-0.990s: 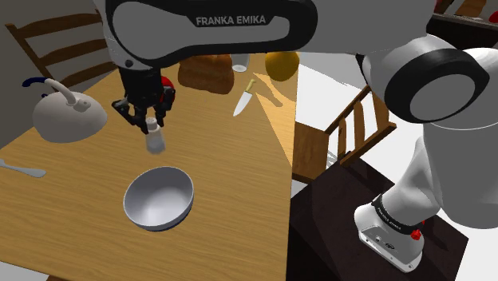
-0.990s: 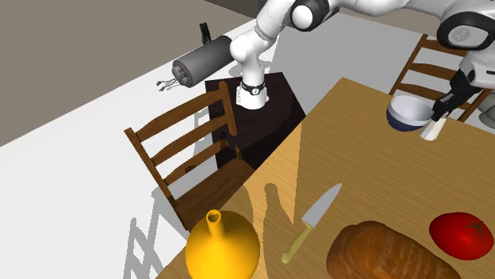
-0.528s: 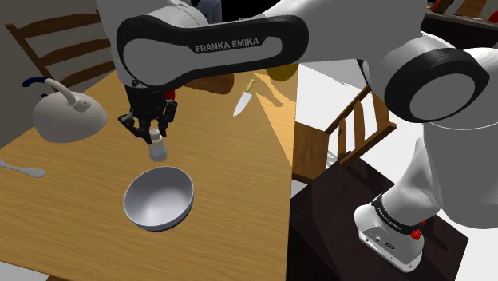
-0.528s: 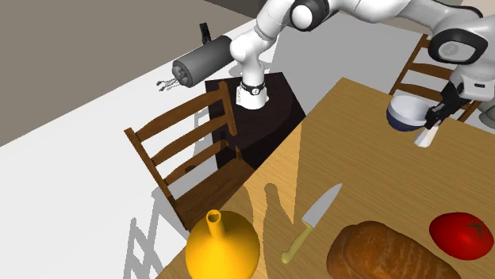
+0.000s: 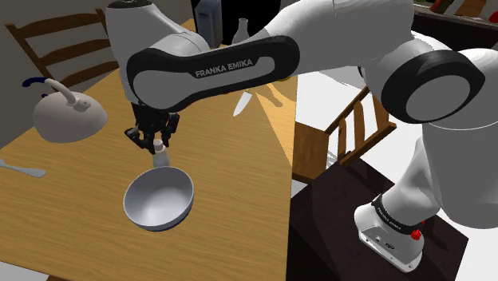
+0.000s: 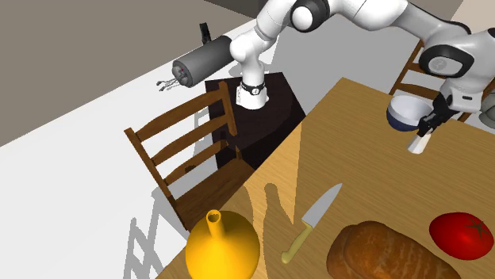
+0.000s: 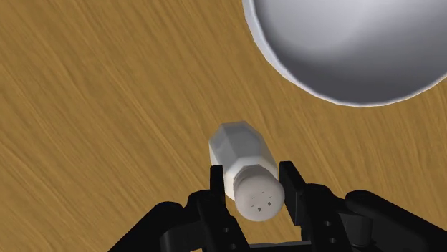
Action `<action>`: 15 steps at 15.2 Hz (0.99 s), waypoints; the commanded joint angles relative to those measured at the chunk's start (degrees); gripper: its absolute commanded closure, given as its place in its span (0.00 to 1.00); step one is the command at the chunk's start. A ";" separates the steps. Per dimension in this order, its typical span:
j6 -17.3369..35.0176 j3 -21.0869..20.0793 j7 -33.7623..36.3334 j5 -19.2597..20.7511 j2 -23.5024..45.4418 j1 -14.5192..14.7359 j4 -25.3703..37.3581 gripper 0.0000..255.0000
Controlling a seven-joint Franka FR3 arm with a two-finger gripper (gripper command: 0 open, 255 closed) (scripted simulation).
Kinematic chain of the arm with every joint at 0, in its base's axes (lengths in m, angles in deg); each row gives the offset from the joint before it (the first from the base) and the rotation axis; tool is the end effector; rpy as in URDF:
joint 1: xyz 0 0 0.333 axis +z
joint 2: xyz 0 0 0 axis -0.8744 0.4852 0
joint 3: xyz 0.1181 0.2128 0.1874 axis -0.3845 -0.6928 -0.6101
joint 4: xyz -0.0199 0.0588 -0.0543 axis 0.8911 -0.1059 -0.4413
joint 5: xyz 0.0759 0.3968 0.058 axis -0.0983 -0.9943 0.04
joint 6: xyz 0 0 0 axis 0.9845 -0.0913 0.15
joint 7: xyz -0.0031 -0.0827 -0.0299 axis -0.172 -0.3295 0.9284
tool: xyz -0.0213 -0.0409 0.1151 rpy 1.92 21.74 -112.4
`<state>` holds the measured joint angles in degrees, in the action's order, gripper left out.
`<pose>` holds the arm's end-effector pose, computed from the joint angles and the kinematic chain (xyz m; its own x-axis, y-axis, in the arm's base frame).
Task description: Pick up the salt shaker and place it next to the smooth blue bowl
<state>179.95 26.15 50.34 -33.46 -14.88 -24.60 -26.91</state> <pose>0.5554 0.5039 0.3516 0.9798 0.1995 0.0117 0.1998 -0.9769 -0.0761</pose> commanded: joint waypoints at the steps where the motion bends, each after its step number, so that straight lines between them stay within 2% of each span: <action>1: 0.75 0.03 -0.08 0.02 0.34 -0.05 -0.38 1.00; 8: 0.75 0.04 -0.08 0.02 0.35 -0.05 -0.37 1.00; 9: 0.75 0.04 -0.08 0.02 0.35 -0.05 -0.37 0.00; 14: 0.74 0.04 -0.08 0.02 0.35 -0.05 -0.37 0.00; 15: -0.81 0.00 -0.12 -0.04 -0.23 -0.10 0.61 0.00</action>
<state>179.96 26.16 50.29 -33.47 -14.87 -24.64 -26.87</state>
